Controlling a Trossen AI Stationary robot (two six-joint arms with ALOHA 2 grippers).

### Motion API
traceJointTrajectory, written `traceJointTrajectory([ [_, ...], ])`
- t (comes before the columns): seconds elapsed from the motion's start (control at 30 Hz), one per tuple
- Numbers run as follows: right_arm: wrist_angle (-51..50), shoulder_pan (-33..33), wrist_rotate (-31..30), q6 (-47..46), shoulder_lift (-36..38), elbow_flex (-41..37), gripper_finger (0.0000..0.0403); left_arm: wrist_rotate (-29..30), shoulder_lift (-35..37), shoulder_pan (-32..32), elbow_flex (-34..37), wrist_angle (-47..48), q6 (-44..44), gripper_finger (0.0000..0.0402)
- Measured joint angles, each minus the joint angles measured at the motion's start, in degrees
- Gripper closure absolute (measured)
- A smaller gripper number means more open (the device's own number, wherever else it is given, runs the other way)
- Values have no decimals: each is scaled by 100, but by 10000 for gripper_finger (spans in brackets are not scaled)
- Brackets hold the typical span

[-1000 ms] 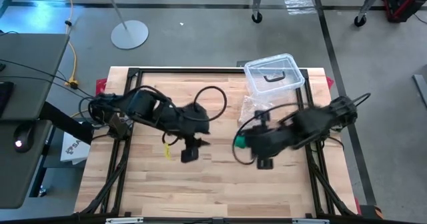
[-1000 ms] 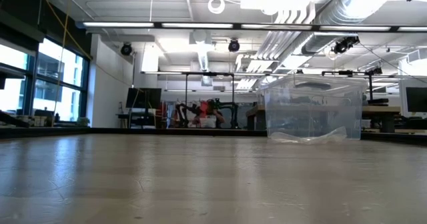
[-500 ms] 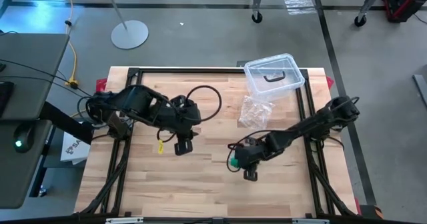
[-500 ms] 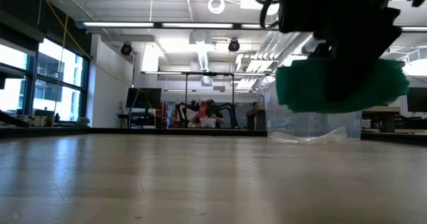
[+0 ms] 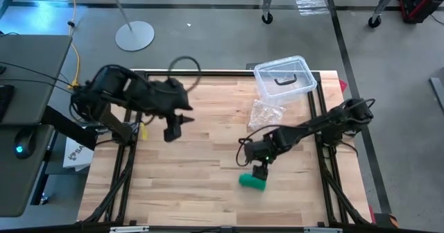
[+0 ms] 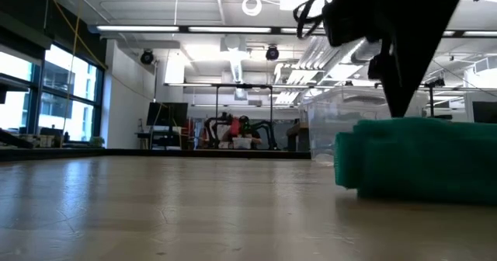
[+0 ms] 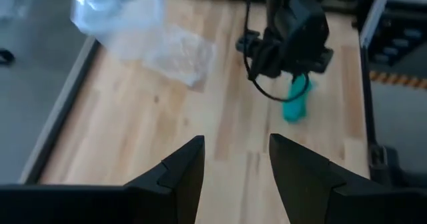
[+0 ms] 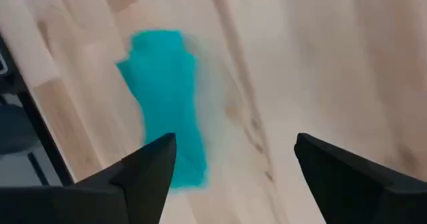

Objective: Roll bandage
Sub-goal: Open the transparent zip bag

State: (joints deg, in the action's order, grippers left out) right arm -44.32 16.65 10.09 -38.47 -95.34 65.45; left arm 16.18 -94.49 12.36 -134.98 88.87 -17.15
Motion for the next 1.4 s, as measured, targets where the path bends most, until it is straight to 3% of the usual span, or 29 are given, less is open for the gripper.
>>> traceJointTrajectory([
  [0.17, -1336, -463, -425, 386, 436, 529, 100, 106, 240, -239, -2, -454, 466, 241],
  [0.33, -1526, -1401, -561, 938, 1225, -87, 105, 96, 285, -559, -2, -666, 536, 241],
  [0.6, -410, -2953, -655, 2203, 1584, -1183, 110, -73, -55, -1103, -2, -713, 412, 241],
  [0.77, 801, -3806, -794, 2807, 1304, -1218, 110, -94, -325, -1260, -2, -902, 162, 241],
  [0.93, 1077, -4462, -613, 3262, 1029, -1017, 110, -127, -468, -1360, 0, -1186, -255, 241],
  [1.07, 1013, -4549, 528, 3693, 1107, -829, 110, -122, -459, -1365, 0, -1331, -655, 241],
  [1.17, 895, -4417, 890, 3683, 1144, -835, 110, -111, -450, -1364, 0, -1332, -856, 241],
  [1.3, 991, -4129, 734, 3698, 1138, -1124, 121, -109, -442, -1346, 0, -1301, -1068, 241],
  [1.4, 1125, -3853, -225, 3474, 1135, -1318, 146, -286, -414, -1344, 0, -824, -1296, 241],
])
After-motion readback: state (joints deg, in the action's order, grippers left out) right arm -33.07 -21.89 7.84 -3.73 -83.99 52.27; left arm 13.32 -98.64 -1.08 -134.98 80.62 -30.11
